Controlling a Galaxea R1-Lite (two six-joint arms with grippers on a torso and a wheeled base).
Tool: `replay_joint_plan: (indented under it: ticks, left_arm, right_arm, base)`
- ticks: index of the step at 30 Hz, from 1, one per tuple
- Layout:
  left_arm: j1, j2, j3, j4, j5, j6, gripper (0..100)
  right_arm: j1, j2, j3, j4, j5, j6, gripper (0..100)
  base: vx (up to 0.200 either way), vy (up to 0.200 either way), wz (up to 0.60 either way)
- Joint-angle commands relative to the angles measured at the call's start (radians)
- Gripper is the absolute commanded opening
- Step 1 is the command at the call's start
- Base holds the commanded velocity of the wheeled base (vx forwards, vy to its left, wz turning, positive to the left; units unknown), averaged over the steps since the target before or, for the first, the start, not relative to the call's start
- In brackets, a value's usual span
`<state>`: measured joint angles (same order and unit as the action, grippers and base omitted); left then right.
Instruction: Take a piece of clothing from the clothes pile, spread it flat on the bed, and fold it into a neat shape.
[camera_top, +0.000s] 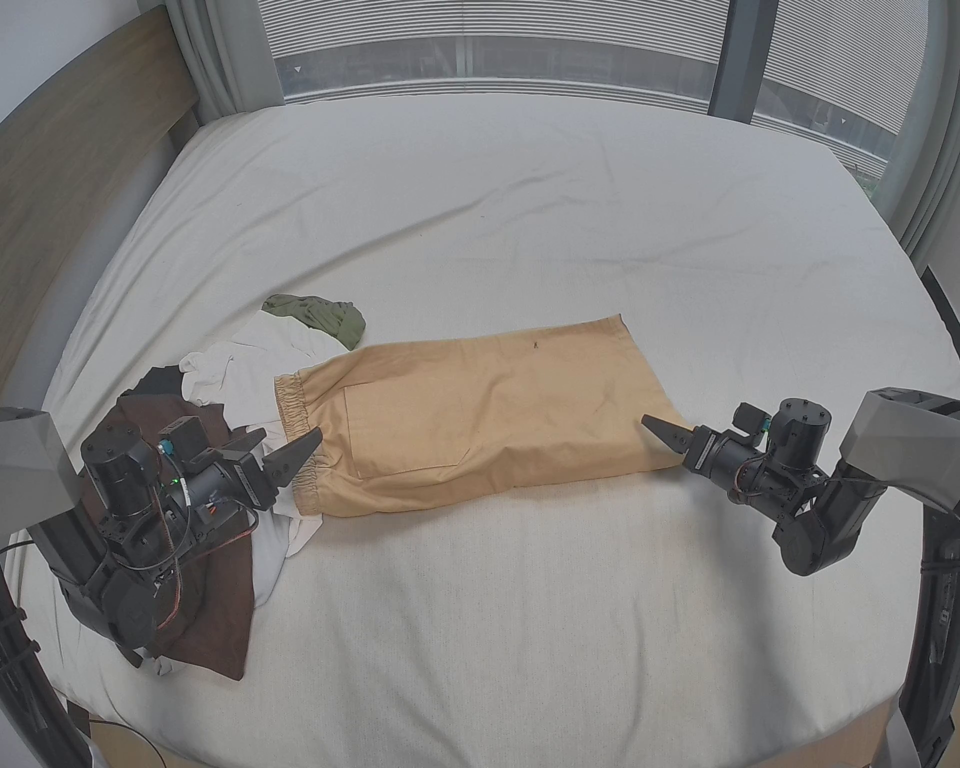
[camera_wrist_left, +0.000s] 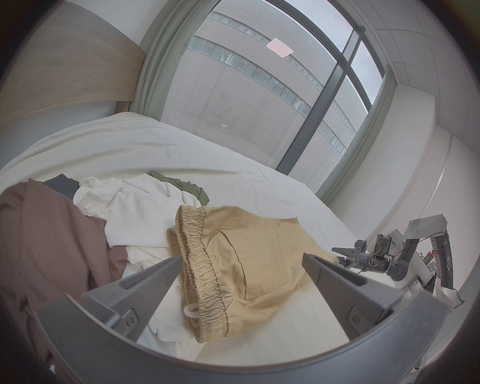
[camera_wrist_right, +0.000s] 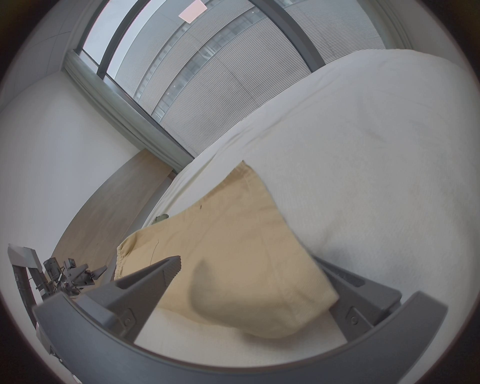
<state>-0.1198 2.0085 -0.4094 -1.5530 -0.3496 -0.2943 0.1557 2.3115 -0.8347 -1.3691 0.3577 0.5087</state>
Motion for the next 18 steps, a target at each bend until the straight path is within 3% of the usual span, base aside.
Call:
replay_joint_plan:
  ticks: [1,8,12,18]
  left_arm:
    - [-0.001,0.001,0.000,-0.001,0.000,0.000,100]
    - [-0.001,-0.001,0.000,-0.001,0.000,-0.002,100]
    - [-0.001,0.003,0.000,-0.001,0.000,0.000,100]
    - [-0.001,0.001,0.000,-0.001,0.000,0.000,100]
  right_arm:
    - [-0.005,-0.047,0.016,0.007,0.001,0.001,100]
    - [0.007,-0.037,0.040,0.030,0.001,-0.007,100]
    - [0.005,-0.050,0.060,0.145,0.001,-0.016,100]
    - [0.010,-0.041,0.060,0.176,0.001,-0.030,100]
  base:
    - [0.000,0.000,0.00]
    - [0.000,0.000,0.00]
    - [0.000,0.000,0.00]
    - [0.000,0.000,0.00]
